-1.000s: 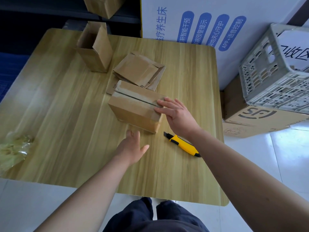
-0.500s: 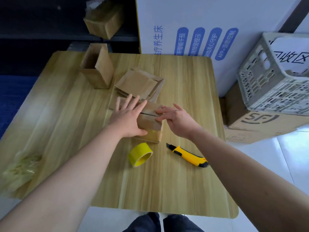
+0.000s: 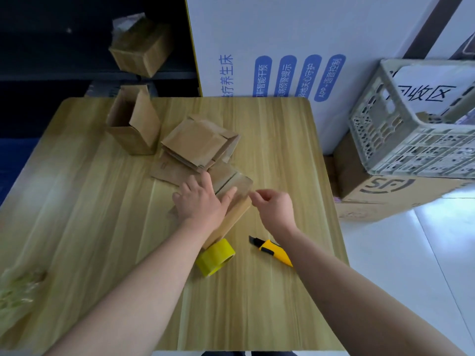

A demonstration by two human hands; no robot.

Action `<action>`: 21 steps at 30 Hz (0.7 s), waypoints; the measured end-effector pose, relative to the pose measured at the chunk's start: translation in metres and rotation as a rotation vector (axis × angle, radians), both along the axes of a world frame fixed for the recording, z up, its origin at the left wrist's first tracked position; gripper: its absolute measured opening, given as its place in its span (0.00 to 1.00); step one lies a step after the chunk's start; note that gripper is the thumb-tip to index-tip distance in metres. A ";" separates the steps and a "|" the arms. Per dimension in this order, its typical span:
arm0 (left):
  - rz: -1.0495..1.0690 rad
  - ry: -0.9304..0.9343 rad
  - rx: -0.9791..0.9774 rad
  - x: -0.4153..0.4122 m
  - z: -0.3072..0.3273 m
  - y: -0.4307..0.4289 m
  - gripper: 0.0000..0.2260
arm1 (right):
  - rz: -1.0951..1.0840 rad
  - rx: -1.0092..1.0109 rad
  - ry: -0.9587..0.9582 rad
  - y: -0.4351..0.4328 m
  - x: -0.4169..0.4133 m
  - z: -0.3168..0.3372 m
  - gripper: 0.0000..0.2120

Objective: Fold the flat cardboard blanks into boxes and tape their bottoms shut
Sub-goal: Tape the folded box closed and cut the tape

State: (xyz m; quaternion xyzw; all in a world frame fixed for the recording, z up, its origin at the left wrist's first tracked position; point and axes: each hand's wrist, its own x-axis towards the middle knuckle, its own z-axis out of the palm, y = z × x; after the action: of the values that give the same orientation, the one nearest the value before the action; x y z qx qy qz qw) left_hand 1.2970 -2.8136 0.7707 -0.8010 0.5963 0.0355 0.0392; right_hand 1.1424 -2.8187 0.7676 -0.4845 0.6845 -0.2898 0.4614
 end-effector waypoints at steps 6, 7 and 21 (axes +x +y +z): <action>0.018 0.418 -0.133 0.021 0.008 -0.030 0.17 | -0.177 0.092 -0.108 -0.013 0.018 -0.001 0.13; 0.035 0.505 -0.115 0.025 0.008 -0.034 0.15 | -0.195 0.096 -0.111 -0.016 0.018 -0.001 0.13; 0.572 1.180 -0.271 0.011 -0.007 -0.049 0.11 | -0.340 0.205 -0.277 -0.045 0.024 -0.007 0.12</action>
State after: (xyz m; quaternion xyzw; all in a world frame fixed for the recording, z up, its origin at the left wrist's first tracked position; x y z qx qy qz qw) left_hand 1.3079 -2.8630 0.7640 -0.7717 0.2809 0.4015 -0.4055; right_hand 1.1660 -2.8641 0.7608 -0.2685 0.7121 -0.3561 0.5422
